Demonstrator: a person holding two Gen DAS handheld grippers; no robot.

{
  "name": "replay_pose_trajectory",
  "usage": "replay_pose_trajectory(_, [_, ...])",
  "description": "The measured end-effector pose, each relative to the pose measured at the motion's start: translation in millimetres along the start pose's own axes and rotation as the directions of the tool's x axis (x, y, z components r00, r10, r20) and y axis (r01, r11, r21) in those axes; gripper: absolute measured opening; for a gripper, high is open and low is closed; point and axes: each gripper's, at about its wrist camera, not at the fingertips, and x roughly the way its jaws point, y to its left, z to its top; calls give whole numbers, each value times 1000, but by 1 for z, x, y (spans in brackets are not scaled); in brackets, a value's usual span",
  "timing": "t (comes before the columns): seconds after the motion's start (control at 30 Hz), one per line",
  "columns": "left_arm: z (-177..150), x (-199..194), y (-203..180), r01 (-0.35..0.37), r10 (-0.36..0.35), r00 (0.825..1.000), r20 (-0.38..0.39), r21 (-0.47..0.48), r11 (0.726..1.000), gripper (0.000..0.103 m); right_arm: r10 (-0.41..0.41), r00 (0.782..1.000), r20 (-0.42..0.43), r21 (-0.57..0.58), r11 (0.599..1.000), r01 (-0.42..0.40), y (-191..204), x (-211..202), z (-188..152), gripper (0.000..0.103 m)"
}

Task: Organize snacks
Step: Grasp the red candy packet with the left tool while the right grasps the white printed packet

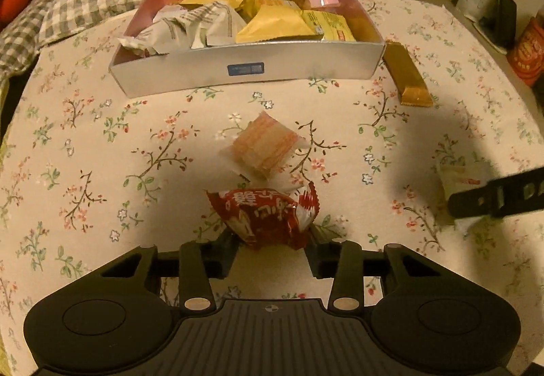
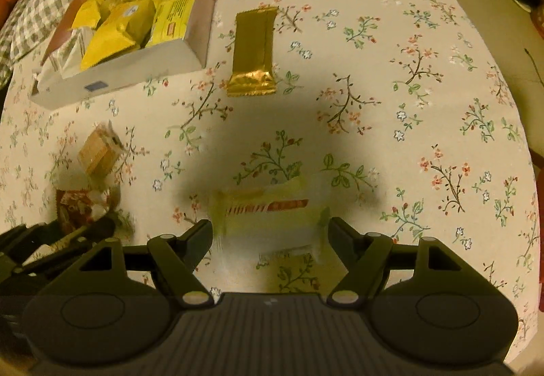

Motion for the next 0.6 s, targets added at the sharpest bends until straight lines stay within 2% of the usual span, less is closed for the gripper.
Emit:
replay_pose_trajectory(0.07, [0, -4, -1, 8, -8, 1000, 10, 7, 1000, 39, -1, 1000, -3, -19, 1000, 1, 4, 1, -1, 73])
replay_pose_trajectory(0.3, [3, -12, 4, 43, -43, 999, 19, -15, 999, 38, -82, 997, 15, -71, 994, 83, 7, 14, 0, 72])
replay_pose_trajectory(0.37, [4, -17, 5, 55, -54, 998, 29, -24, 998, 38, -111, 994, 14, -106, 988, 112, 9, 21, -2, 70])
replay_pose_trajectory(0.4, [4, -18, 6, 57, -56, 998, 33, -25, 998, 38, -99, 995, 25, -108, 989, 101, 8, 20, -2, 69])
replay_pose_trajectory(0.47, [5, -21, 7, 62, -61, 997, 38, -33, 998, 38, -82, 996, 43, -85, 993, 85, 5, 13, 0, 40])
replay_pose_trajectory(0.5, [5, -21, 8, 64, -62, 997, 39, -36, 997, 38, -65, 997, 50, -80, 994, 69, 4, 9, 0, 32])
replay_pose_trajectory(0.53, [6, -22, 8, 65, -64, 997, 41, -38, 997, 38, -48, 998, 48, -75, 996, 51, 2, 7, 1, 16])
replay_pose_trajectory(0.6, [6, -24, 9, 71, -69, 997, 46, -41, 997, 38, -54, 997, 53, -84, 995, 58, 3, 5, 0, 16])
